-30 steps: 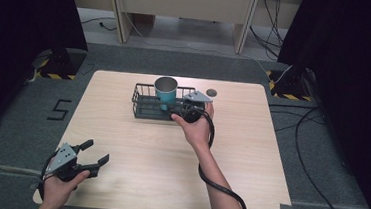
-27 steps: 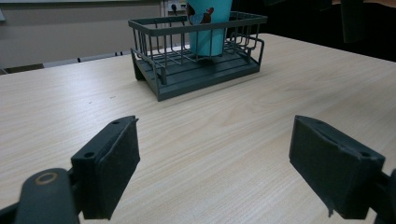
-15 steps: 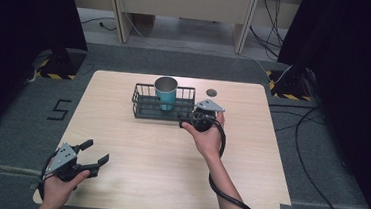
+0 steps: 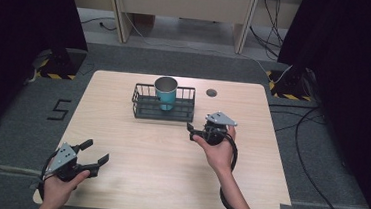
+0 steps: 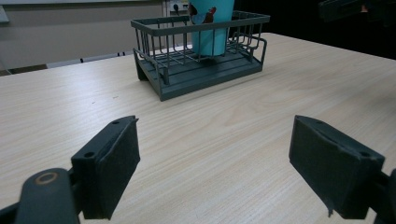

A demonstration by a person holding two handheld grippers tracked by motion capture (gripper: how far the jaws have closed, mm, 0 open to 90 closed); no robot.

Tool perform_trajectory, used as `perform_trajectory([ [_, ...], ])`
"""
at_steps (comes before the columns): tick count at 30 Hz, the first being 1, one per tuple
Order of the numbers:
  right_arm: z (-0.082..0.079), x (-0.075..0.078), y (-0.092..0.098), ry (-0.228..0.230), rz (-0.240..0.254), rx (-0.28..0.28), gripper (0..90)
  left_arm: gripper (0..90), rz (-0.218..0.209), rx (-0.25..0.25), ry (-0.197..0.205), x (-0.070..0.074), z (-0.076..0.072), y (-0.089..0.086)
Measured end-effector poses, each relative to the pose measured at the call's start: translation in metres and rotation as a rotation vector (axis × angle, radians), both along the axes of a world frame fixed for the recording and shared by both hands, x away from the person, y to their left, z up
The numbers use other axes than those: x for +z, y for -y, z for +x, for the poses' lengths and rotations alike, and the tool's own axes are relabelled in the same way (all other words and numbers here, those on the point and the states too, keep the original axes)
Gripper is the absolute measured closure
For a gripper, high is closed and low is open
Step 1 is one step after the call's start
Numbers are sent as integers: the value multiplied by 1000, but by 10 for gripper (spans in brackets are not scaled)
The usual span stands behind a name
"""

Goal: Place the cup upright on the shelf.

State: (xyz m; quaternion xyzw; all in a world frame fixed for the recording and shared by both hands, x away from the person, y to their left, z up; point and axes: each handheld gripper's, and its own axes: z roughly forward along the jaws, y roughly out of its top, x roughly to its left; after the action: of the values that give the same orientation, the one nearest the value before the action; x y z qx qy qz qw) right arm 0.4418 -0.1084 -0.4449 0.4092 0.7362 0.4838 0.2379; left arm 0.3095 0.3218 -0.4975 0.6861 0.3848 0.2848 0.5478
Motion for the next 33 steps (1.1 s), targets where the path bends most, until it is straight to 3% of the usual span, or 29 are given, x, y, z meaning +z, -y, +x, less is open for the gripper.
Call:
perform_trajectory([
  [24,-56,-25,62,-19,-14,-55,158,155,4,10,1,0,0,-1],
  [33,-81,-38,74,-28,-7,-64,158,155,7,14,2,0,0,-1],
])
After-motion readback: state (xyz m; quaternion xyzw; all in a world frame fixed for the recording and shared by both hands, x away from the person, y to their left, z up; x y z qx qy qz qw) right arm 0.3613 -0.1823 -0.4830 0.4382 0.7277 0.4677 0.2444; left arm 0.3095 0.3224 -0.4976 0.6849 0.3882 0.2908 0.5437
